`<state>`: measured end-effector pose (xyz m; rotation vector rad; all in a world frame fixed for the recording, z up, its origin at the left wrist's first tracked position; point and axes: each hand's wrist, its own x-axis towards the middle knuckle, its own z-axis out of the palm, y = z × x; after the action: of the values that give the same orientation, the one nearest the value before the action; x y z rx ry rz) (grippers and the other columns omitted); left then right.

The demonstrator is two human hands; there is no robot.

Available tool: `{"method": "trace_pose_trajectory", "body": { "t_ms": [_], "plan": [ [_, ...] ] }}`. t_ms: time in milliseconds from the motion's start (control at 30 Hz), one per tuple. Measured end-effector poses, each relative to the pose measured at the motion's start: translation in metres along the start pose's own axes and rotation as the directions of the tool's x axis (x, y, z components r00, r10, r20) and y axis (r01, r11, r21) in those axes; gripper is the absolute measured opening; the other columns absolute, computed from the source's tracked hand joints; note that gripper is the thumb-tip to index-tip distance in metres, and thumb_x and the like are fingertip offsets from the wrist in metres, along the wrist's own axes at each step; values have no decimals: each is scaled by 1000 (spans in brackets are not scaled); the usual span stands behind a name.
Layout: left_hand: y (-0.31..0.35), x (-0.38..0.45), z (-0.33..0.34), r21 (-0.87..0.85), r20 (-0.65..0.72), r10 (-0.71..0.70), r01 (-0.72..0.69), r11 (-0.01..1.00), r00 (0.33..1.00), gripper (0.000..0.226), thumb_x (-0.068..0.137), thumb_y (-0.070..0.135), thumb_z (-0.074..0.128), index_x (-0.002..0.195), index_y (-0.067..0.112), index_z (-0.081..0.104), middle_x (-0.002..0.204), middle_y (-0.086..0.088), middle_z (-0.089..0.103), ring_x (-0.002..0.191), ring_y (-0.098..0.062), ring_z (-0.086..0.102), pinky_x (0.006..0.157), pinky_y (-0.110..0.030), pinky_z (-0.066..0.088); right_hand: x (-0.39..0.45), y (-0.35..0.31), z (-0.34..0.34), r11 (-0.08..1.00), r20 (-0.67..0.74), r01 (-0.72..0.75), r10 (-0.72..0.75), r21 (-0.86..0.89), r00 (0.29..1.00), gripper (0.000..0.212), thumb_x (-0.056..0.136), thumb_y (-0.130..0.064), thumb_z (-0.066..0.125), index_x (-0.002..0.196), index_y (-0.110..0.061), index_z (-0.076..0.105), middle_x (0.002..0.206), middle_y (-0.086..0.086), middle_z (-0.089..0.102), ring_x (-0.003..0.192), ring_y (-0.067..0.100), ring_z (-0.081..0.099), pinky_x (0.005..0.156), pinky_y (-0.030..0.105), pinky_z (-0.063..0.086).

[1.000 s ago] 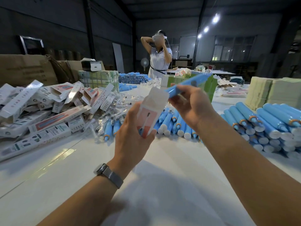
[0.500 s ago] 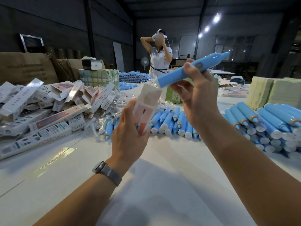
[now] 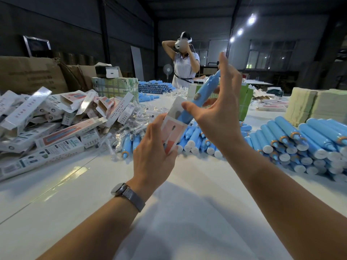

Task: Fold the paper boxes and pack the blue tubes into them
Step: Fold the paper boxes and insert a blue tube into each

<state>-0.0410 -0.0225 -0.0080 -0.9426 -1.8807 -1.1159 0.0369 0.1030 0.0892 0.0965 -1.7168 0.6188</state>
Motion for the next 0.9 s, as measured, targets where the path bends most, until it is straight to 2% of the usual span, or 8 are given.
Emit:
{"method": "trace_pose_trajectory", "body": {
  "t_ms": [100, 267, 433, 567, 667, 733, 800, 900],
  "plan": [
    [-1, 0, 1, 2, -4, -8, 8, 1000, 1000, 94, 67, 12, 86, 140, 28, 29, 122, -5, 62, 83, -30, 62, 62, -29, 37, -3, 1, 1, 990, -46, 115, -119, -83, 992, 100, 64, -13, 90, 146, -1, 34, 134, 17, 41, 107, -22, 36, 77, 0, 39],
    [-2, 1, 0, -49, -15, -35, 34, 998, 999, 91, 71, 13, 84, 139, 30, 26, 127, -4, 58, 91, -29, 59, 63, -31, 40, -16, 7, 5, 900, 133, 278, -247, -335, 960, 47, 85, -36, 75, 121, -9, 63, 103, 5, 67, 89, 22, 60, 70, 38, 53],
    [-9, 4, -1, -89, -35, -95, 92, 992, 995, 88, 77, 12, 80, 139, 31, 21, 126, -6, 60, 91, -27, 64, 62, -29, 44, -31, -1, 21, 886, 293, 394, -320, -244, 901, 20, 92, -21, 66, 107, -10, 72, 90, -2, 73, 98, 30, 57, 74, 35, 49],
    [-21, 9, -6, -119, -94, -171, 159, 980, 981, 90, 78, 13, 83, 137, 37, 19, 132, -8, 57, 100, -32, 64, 67, -47, 58, -34, -7, 34, 948, 217, 287, -254, -135, 942, 25, 91, -15, 59, 115, -11, 67, 102, 0, 68, 106, 25, 53, 86, 28, 42],
    [-31, 21, -17, -197, -217, -266, 225, 954, 939, 91, 76, 18, 87, 134, 40, 20, 139, -11, 49, 113, -19, 57, 79, -52, 60, -29, -8, 62, 1000, 77, -26, 24, 16, 997, 23, 89, -13, 55, 109, -20, 63, 97, -8, 60, 93, 9, 55, 80, 23, 44],
    [-40, 28, -25, -231, -269, -264, 204, 951, 926, 94, 71, 20, 90, 132, 39, 21, 144, -13, 42, 121, -19, 52, 85, -48, 59, -29, -2, 88, 917, 205, -368, 334, 156, 920, 21, 89, -6, 52, 100, -21, 61, 86, -4, 62, 76, 5, 56, 69, 21, 45],
    [-44, 32, -31, -229, -317, -230, 161, 960, 920, 96, 69, 24, 91, 134, 36, 22, 143, -11, 39, 124, -20, 50, 85, -45, 59, -33, 5, 118, 750, 462, -652, 541, 113, 703, 23, 91, 0, 46, 95, -17, 62, 89, 9, 64, 70, 15, 56, 61, 24, 45],
    [-44, 34, -34, -252, -386, -239, 147, 957, 891, 97, 71, 31, 90, 139, 33, 21, 142, -9, 38, 128, -21, 49, 88, -50, 58, -47, 18, 149, 860, 732, -477, 441, -179, 520, 20, 96, -10, 50, 106, -9, 67, 98, 13, 68, 81, 22, 62, 69, 30, 49]
  ]
}}
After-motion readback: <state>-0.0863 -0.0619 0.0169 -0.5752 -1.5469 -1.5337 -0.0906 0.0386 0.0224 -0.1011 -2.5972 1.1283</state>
